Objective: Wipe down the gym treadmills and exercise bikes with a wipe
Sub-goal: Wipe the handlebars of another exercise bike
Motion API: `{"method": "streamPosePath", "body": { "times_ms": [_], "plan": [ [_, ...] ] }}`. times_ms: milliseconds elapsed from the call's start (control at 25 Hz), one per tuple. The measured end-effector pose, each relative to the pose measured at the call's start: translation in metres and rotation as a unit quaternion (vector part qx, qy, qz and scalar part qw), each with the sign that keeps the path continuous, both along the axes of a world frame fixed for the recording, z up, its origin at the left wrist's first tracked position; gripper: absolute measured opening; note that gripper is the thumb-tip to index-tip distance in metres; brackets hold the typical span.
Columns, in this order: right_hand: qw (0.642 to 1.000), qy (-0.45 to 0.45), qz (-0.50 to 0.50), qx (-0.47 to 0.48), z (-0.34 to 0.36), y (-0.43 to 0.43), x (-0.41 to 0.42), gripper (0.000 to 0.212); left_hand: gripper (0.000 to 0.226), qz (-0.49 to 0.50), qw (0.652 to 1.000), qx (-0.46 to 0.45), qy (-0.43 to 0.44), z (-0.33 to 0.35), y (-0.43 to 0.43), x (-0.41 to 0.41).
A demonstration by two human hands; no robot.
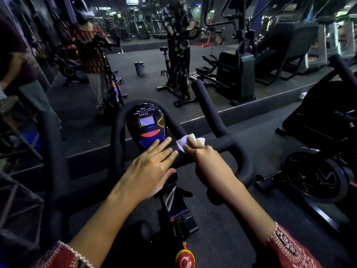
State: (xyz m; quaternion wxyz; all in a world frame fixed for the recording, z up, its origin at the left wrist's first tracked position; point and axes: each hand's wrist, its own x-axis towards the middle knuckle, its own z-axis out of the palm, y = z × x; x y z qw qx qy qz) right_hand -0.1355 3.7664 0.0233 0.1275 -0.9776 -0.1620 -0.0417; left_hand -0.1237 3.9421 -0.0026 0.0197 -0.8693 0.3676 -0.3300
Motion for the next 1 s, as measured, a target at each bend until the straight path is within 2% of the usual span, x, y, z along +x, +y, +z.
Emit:
{"method": "streamPosePath", "body": {
  "times_ms": [80, 200, 240, 320, 360, 400, 520, 560, 640, 680, 760, 800, 840, 880, 960, 1000],
  "plan": [
    [0.999, -0.027, -0.021, -0.015, -0.003, 0.005, -0.011, 0.064, 0.042, -0.022, 1.0, -0.021, -0.001, 0.0, 0.004, -0.003],
    [0.998, -0.027, 0.047, 0.02, 0.001, 0.006, -0.022, 0.056, 0.034, -0.034, 0.994, -0.101, -0.014, 0.006, 0.019, -0.01],
    [0.993, -0.044, 0.077, 0.073, 0.011, 0.007, -0.025, 0.05, 0.033, -0.025, 0.99, -0.136, -0.019, 0.008, 0.027, -0.013],
    [0.955, -0.078, 0.105, 0.266, 0.036, 0.018, -0.028, 0.043, 0.034, 0.017, 0.976, -0.214, -0.026, 0.011, 0.046, -0.016],
    [0.93, -0.104, 0.115, 0.332, 0.047, 0.029, -0.027, 0.04, 0.035, 0.049, 0.967, -0.251, -0.02, 0.01, 0.056, -0.016],
    [0.916, -0.138, 0.123, 0.355, 0.058, 0.043, -0.025, 0.039, 0.038, 0.081, 0.956, -0.28, -0.007, 0.008, 0.065, -0.017],
    [0.906, -0.248, 0.143, 0.313, 0.076, 0.104, -0.015, 0.038, 0.051, 0.162, 0.924, -0.332, 0.094, -0.002, 0.087, -0.021],
    [0.915, -0.258, 0.139, 0.277, 0.077, 0.123, -0.008, 0.041, 0.055, 0.166, 0.913, -0.346, 0.138, -0.004, 0.09, -0.021],
    [0.953, -0.236, 0.105, 0.157, 0.072, 0.157, 0.013, 0.042, 0.056, 0.14, 0.893, -0.379, 0.197, -0.003, 0.093, -0.018],
    [0.972, -0.209, 0.067, 0.08, 0.069, 0.171, 0.025, 0.041, 0.048, 0.116, 0.884, -0.404, 0.202, 0.0, 0.094, -0.016],
    [0.988, -0.143, -0.06, -0.017, 0.068, 0.191, 0.044, 0.041, 0.026, 0.072, 0.858, -0.465, 0.204, 0.003, 0.094, -0.01],
    [0.99, -0.085, -0.095, -0.052, 0.064, 0.193, 0.05, 0.044, 0.023, 0.069, 0.843, -0.491, 0.21, 0.006, 0.096, -0.004],
    [0.992, -0.033, -0.098, -0.071, 0.054, 0.193, 0.06, 0.047, 0.027, 0.077, 0.826, -0.51, 0.228, 0.01, 0.097, 0.002],
    [0.993, -0.066, -0.089, -0.047, 0.045, 0.196, 0.074, 0.049, 0.029, 0.079, 0.81, -0.522, 0.256, 0.012, 0.1, 0.009],
    [0.988, -0.084, -0.116, -0.053, 0.042, 0.207, 0.081, 0.05, 0.019, 0.098, 0.775, -0.546, 0.302, 0.016, 0.102, 0.02],
    [0.984, -0.095, -0.134, -0.07, 0.053, 0.209, 0.067, 0.048, 0.011, 0.102, 0.782, -0.525, 0.32, 0.016, 0.105, 0.022]
  ]
}}
